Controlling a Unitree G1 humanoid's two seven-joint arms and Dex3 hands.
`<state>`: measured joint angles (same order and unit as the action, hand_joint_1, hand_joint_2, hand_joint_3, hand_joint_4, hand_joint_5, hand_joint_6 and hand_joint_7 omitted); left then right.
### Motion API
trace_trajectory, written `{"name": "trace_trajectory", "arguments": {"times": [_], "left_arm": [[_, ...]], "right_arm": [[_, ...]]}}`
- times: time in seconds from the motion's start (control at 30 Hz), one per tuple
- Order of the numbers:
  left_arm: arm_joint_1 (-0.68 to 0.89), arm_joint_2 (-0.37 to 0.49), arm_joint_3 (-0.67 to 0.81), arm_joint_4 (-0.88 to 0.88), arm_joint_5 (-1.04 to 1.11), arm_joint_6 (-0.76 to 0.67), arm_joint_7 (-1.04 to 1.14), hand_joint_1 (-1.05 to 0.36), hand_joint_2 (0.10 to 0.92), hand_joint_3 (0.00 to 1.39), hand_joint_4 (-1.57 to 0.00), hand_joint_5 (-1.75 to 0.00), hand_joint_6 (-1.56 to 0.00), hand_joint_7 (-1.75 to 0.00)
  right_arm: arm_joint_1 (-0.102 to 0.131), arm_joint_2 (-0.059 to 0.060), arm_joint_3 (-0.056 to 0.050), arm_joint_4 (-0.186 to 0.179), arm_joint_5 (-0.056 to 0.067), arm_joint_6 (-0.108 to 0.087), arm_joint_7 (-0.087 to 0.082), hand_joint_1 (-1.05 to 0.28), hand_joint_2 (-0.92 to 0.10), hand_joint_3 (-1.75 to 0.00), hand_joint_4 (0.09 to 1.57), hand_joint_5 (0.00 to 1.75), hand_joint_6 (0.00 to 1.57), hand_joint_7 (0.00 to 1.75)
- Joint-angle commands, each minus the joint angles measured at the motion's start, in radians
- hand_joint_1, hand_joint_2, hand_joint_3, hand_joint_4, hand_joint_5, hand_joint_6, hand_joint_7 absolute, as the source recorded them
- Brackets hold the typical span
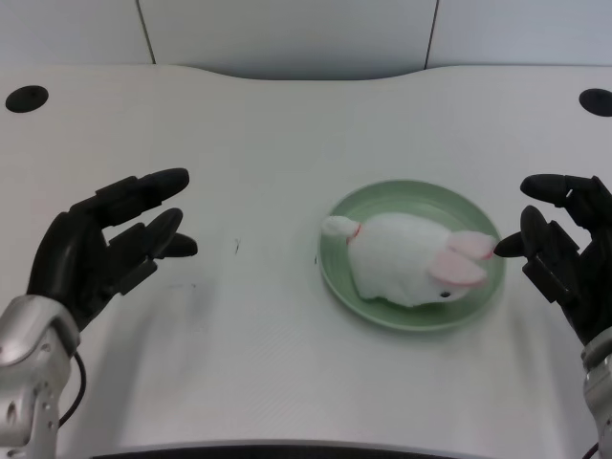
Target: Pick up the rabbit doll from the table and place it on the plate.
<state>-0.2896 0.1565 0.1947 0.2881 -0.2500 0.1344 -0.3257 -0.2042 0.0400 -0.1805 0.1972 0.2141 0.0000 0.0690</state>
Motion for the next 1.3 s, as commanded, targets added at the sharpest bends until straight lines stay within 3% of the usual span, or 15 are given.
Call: {"name": "trace_trajectory", "arguments": {"times": [0.03,0.2,0.3,0.4,0.53,0.63,0.73,0.83,0.9,1.03,1.17,1.23,1.3], "left_arm": [[0.078,0.020,0.029,-0.113,-0.037,0.100,0.026,-0.46,0.921,0.43,-0.51,-1.45,-0.73,-0.25],[0.149,0.008,0.041,-0.216,-0.065,0.196,0.061,-0.42,0.921,0.50,-0.48,-1.58,-0.75,-0.33],[0.189,0.005,0.030,-0.212,-0.059,0.175,0.048,-0.40,0.921,0.52,-0.49,-1.66,-0.64,-0.71],[0.208,0.002,0.020,-0.179,-0.053,0.133,0.032,-0.39,0.921,0.51,-0.51,-1.70,-0.63,-0.85],[0.189,-0.002,0.018,-0.110,-0.058,0.089,0.028,-0.38,0.921,0.45,-0.53,-1.74,-0.65,-1.08],[0.166,0.007,0.010,-0.068,-0.040,0.056,0.033,-0.38,0.921,0.43,-0.53,-1.73,-0.62,-1.18],[0.157,0.010,0.017,-0.063,-0.048,0.057,0.034,-0.38,0.921,0.43,-0.54,-1.73,-0.60,-1.23],[0.168,0.011,0.031,-0.088,-0.069,0.066,0.030,-0.36,0.921,0.44,-0.51,-1.74,-0.58,-1.23],[0.175,0.017,0.030,-0.097,-0.066,0.051,0.025,-0.36,0.921,0.43,-0.52,-1.75,-0.58,-1.24],[0.200,0.016,0.044,-0.132,-0.099,0.080,0.017,-0.39,0.921,0.40,-0.54,-1.74,-0.58,-1.25],[0.205,0.015,0.045,-0.142,-0.102,0.089,0.022,-0.40,0.921,0.39,-0.55,-1.73,-0.58,-1.26],[0.223,0.026,0.045,-0.160,-0.107,0.090,0.002,-0.39,0.921,0.42,-0.53,-1.73,-0.57,-1.26],[0.240,0.029,0.045,-0.181,-0.115,0.104,-0.004,-0.39,0.921,0.42,-0.51,-1.73,-0.57,-1.26]], "right_arm": [[-0.004,-0.022,-0.010,-0.001,0.001,0.003,-0.005,-0.29,-0.92,-0.63,0.40,1.69,0.34,1.45],[-0.012,-0.031,-0.011,0.015,-0.005,-0.002,-0.008,-0.30,-0.92,-0.60,0.41,1.67,0.35,1.43],[-0.027,-0.046,-0.017,0.040,-0.008,-0.006,-0.007,-0.29,-0.92,-0.61,0.39,1.65,0.34,1.42],[-0.045,-0.060,-0.025,0.063,-0.009,-0.010,-0.013,-0.28,-0.92,-0.61,0.39,1.65,0.34,1.42],[-0.071,-0.078,-0.033,0.114,-0.009,-0.036,-0.008,-0.28,-0.92,-0.64,0.38,1.63,0.32,1.41],[-0.103,-0.078,-0.042,0.164,-0.004,-0.055,-0.010,-0.28,-0.91,-0.63,0.39,1.64,0.34,1.41],[-0.114,-0.076,-0.033,0.156,-0.020,-0.050,-0.027,-0.29,-0.90,-0.61,0.40,1.64,0.34,1.42],[-0.113,-0.064,-0.024,0.114,-0.021,-0.020,-0.040,-0.29,-0.91,-0.60,0.39,1.68,0.32,1.47],[-0.113,-0.066,-0.020,0.119,-0.024,-0.025,-0.035,-0.29,-0.92,-0.59,0.39,1.67,0.32,1.48],[-0.098,-0.062,-0.008,0.082,-0.027,-0.002,-0.043,-0.29,-0.92,-0.61,0.36,1.66,0.30,1.47],[-0.095,-0.060,-0.008,0.072,-0.027,0.007,-0.046,-0.29,-0.92,-0.60,0.35,1.66,0.30,1.46],[-0.083,-0.062,-0.005,0.059,-0.034,0.003,-0.044,-0.28,-0.92,-0.60,0.37,1.66,0.31,1.46],[-0.075,-0.065,-0.006,0.054,-0.033,0.001,-0.037,-0.28,-0.92,-0.60,0.38,1.64,0.32,1.45]]}}
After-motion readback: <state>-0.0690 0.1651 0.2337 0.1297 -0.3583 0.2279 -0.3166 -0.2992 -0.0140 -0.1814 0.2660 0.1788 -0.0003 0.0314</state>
